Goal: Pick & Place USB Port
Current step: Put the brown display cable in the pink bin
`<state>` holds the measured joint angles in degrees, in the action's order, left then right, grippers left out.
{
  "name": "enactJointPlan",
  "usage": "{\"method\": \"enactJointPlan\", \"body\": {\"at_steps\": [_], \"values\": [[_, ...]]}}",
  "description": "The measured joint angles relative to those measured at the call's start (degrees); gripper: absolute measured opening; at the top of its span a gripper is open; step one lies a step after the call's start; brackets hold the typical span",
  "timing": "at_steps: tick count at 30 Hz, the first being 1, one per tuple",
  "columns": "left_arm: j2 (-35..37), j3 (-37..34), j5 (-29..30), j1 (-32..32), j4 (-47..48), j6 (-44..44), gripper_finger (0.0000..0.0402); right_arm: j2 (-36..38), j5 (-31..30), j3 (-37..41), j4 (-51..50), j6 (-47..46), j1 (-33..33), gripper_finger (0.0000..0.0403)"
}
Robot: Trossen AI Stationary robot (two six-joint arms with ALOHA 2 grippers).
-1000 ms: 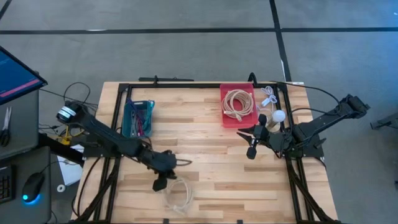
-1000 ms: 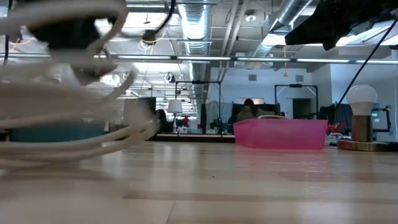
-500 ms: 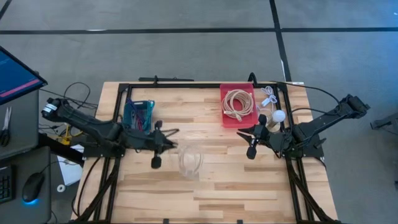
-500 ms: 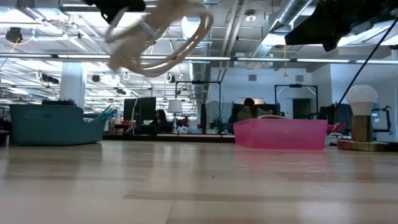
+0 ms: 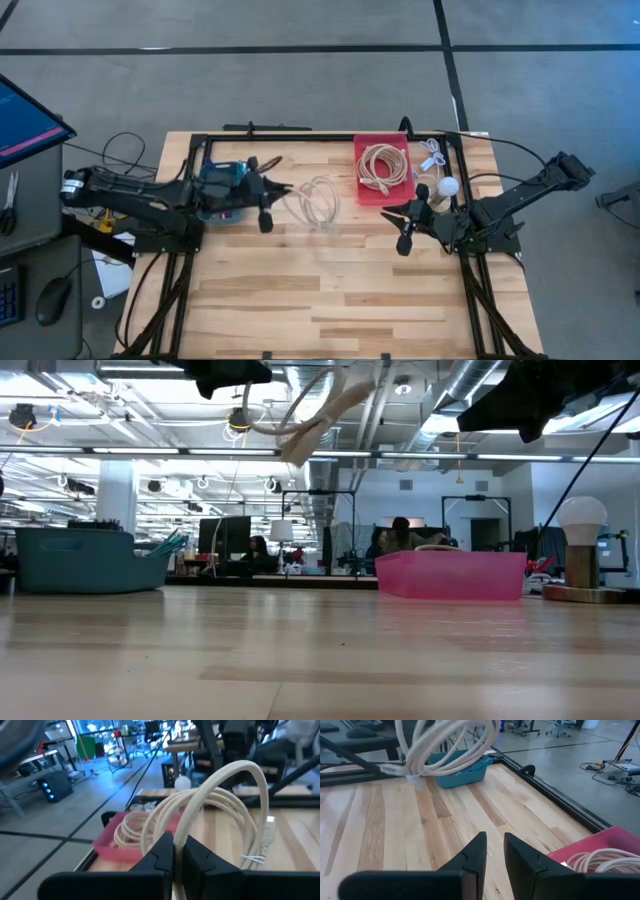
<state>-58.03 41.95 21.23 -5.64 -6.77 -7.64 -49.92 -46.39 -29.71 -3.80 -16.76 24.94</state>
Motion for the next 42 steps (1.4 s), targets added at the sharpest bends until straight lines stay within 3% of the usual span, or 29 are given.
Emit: {"method": "enactJointPlan", "body": {"at_steps": [9,14,19,25,32,37,42], "values": [[-2.2,0.0,-5.6,7.7,-5.8,0.0,0.0013,-1.2,0.0,0.0,3.5,-3.3,-4.3,0.0059],[-4.6,0.0,-10.6,10.1,-8.1,0.2,0.0013,-6.3,0.0,0.0,12.2,-2.5,-6.7,0.0059],[-7.3,0.0,-11.5,10.2,-8.4,0.2,0.0013,-12.0,1.9,0.0,21.8,0.0,-9.5,0.0059],[-8.1,0.0,-11.6,10.2,-8.7,0.2,0.0013,-15.4,14.6,0.0,30.9,-1.3,-13.7,0.0081],[-8.1,0.0,-14.1,10.2,-8.7,0.0,0.0013,-15.7,29.7,0.0,30.9,-11.7,-20.0,0.0146],[-8.1,0.0,-14.2,10.2,-8.7,0.0,0.0013,-15.8,35.1,0.0,31.3,-14.8,-23.0,0.0189],[-8.1,0.0,-14.2,10.2,-8.7,-0.1,0.0013,-17.2,42.1,0.0,36.8,-15.5,-24.2,0.0206]]}}
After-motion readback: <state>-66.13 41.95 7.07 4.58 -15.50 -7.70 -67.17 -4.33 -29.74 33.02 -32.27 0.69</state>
